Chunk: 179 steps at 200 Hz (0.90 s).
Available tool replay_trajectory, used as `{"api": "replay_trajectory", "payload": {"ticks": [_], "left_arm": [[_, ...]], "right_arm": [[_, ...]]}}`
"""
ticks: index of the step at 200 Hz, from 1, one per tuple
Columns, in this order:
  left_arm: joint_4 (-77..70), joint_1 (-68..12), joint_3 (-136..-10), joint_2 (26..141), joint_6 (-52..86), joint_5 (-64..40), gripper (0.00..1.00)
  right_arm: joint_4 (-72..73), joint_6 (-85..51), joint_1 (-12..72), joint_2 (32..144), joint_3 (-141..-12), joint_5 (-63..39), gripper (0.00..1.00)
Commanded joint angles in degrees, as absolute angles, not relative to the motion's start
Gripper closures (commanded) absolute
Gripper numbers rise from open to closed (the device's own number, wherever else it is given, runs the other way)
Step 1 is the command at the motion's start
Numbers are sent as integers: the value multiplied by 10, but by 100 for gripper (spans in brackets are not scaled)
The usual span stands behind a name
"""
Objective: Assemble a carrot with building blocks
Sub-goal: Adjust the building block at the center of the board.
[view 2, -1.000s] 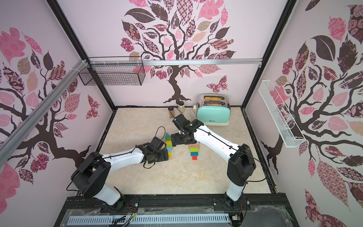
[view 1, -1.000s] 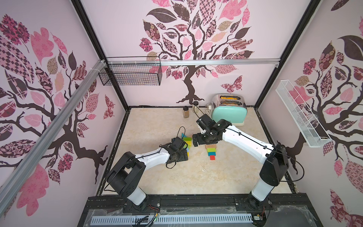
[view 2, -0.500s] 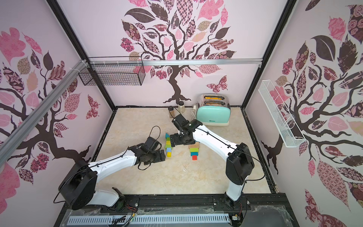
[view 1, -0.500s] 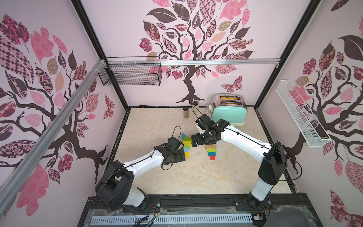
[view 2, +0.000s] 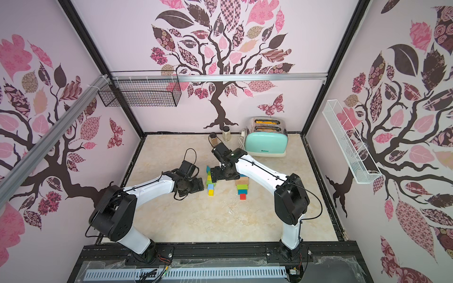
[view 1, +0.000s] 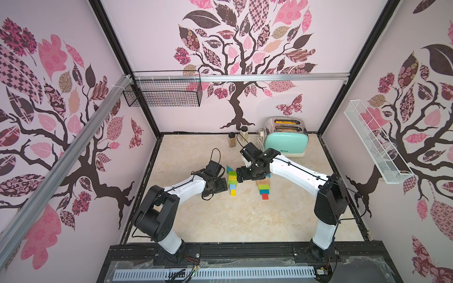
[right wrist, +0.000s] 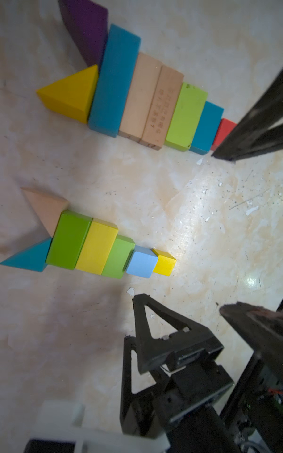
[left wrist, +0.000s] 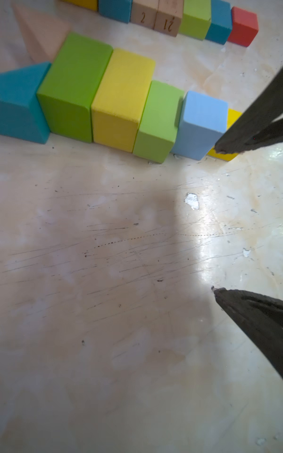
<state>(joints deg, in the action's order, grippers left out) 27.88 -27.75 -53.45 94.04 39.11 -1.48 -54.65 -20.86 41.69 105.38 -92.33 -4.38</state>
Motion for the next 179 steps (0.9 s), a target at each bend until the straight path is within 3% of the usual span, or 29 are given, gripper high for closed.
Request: {"api": "replay_trajectory", "payload": {"ticks": [1,179], "left_arm": [[272,-266,-548,960,378,-1,9],[227,-257,-577,1025,357,-41,10]], "right_arm": [[-543,-211,414,1056,-936,-52,1],[-530,-203,405,1070,-918,-91,1]]}}
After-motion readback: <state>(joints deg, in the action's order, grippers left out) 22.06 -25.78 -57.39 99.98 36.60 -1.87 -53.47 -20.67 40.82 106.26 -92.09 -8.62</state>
